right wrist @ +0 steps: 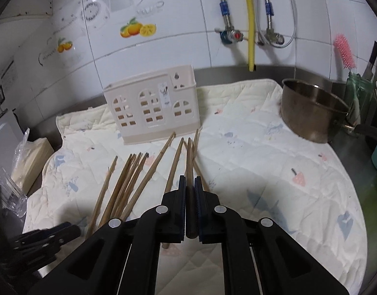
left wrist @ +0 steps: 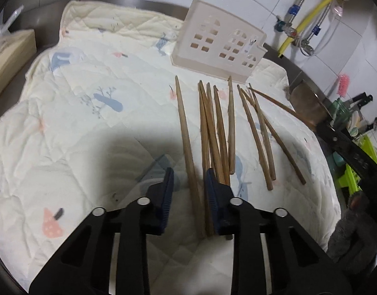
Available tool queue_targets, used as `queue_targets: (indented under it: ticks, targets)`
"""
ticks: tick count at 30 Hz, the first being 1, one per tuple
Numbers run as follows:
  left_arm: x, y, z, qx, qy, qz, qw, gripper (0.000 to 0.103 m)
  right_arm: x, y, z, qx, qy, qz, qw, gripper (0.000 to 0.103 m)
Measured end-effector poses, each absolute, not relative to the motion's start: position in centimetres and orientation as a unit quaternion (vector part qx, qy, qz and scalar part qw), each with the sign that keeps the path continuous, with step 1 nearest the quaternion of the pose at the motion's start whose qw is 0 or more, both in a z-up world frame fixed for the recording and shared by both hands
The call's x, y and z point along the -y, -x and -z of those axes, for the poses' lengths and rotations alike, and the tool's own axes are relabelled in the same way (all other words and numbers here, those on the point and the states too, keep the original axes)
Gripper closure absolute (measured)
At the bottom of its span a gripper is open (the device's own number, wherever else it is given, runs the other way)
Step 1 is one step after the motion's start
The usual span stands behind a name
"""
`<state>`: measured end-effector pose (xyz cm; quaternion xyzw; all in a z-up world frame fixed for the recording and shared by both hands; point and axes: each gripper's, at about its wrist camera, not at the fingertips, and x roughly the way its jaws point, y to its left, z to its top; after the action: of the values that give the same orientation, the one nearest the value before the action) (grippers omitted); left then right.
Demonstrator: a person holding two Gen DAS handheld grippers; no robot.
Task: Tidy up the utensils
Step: 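Close the left tool on one wooden chopstick while the right tool grasps another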
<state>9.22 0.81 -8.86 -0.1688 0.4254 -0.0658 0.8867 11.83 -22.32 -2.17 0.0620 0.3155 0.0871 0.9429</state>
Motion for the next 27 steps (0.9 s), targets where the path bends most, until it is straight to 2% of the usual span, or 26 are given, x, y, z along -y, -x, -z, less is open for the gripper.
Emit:
queue_targets:
  ticks: [11, 17, 27]
  targets:
    - [0.5, -11.2, 9.9, -0.445, 0.147, 0.039, 0.882, 0.087, 22.9, -12.1, 2.1, -0.313, -0.067, -0.101, 0.942, 0.096]
    - [0.8, -11.6, 9.7, -0.448, 0.124, 0.027, 0.885, 0.096, 23.3, -12.2, 1.5, -0.306, -0.064, -0.100, 0.945, 0.096]
    - [0.3, -10.5, 4.5, -0.397, 0.092, 0.027, 0.913, 0.097, 23.9, -12.0, -1.2, -0.282, -0.041, -0.110, 0.952, 0.096]
